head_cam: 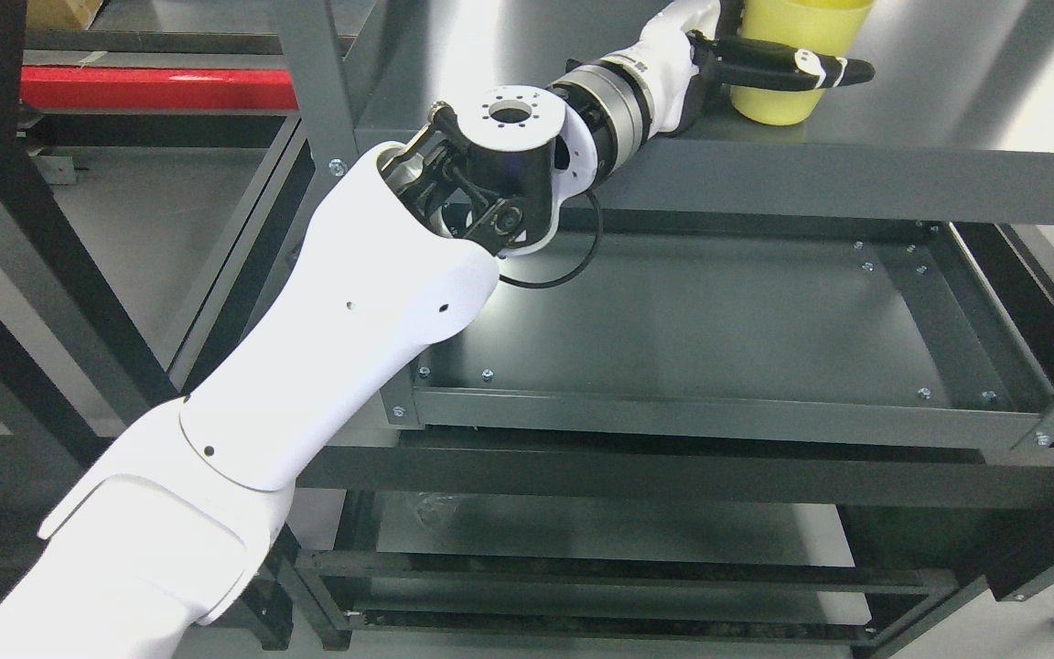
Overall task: Place yellow IKEA cup on middle right shelf
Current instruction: 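Set the cup upright on the upper shelf with the left hand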
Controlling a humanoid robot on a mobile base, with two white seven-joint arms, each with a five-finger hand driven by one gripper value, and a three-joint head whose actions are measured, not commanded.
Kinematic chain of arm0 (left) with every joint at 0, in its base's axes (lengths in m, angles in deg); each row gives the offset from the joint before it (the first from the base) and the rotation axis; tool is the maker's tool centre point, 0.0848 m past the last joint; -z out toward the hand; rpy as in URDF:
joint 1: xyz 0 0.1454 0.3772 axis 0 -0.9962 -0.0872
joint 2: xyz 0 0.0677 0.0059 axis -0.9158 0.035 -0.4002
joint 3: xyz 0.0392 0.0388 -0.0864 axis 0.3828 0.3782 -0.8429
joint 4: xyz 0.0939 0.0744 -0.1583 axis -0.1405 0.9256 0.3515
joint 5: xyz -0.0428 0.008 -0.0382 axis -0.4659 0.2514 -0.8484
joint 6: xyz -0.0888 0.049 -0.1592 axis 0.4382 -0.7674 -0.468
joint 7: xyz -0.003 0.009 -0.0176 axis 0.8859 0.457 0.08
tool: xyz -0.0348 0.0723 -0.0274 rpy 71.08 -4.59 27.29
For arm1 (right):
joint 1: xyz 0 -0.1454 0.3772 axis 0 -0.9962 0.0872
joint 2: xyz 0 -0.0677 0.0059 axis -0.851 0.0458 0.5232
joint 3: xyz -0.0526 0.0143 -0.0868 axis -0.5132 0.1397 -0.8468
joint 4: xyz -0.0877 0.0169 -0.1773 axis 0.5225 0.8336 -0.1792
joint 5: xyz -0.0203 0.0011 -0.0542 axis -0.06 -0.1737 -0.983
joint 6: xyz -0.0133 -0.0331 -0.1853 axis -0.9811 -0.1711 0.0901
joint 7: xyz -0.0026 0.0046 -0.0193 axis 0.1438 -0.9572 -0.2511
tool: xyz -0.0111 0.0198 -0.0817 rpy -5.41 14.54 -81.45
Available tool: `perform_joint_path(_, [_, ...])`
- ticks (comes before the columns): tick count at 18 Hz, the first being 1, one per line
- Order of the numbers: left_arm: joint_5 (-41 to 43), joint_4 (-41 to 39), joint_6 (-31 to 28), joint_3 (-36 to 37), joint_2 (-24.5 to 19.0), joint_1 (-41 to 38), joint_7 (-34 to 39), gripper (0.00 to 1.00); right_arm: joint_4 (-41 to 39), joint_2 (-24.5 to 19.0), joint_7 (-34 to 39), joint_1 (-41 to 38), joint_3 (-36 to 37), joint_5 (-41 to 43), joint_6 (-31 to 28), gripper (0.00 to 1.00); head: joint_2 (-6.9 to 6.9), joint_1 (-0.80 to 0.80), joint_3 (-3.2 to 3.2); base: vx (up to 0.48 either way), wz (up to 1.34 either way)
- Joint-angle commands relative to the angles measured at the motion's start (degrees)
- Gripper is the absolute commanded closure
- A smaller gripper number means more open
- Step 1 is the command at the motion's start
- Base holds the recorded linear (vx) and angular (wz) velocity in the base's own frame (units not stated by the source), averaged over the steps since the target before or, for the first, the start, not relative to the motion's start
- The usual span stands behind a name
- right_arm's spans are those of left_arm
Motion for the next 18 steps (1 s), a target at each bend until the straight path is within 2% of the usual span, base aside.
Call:
perform_joint_path(1, [2.2, -2.0, 0.9, -1.4, -1.0, 0.0, 0.1, 0.01, 0.0, 1.0, 0.0, -0.8, -1.0, 1.4, 0.0, 0.01, 0.00, 0.00, 0.00, 0.000, 0.00])
perform_joint_path(4, [9.4, -1.8, 4.7, -2.2, -1.0, -0.1, 0.1, 0.01, 0.0, 1.0, 0.0, -0.8, -1.0, 1.4, 0.0, 0.01, 0.00, 0.00, 0.00, 0.000, 0.00])
perform_joint_path(8, [11.1, -2.2, 5.8, -5.3, -1.0, -0.1, 0.0, 0.01, 0.0, 1.0, 0.0, -0.8, -1.0, 1.4, 0.0, 0.01, 0.00, 0.00, 0.00, 0.000, 0.00])
perform_joint_path(12, [12.8, -6.0, 8.6, -7.0, -1.0, -0.2, -1.2, 0.01, 0.0, 1.0, 0.0, -0.8, -1.0, 1.4, 0.0, 0.01, 0.00, 0.00, 0.00, 0.000, 0.00])
perform_joint_path(18, [13.3, -8.2, 8.7, -9.5, -1.0, -0.1, -12.0, 0.03, 0.0, 1.0, 0.0, -0.8, -1.0, 1.4, 0.0, 0.01, 0.00, 0.00, 0.00, 0.000, 0.00])
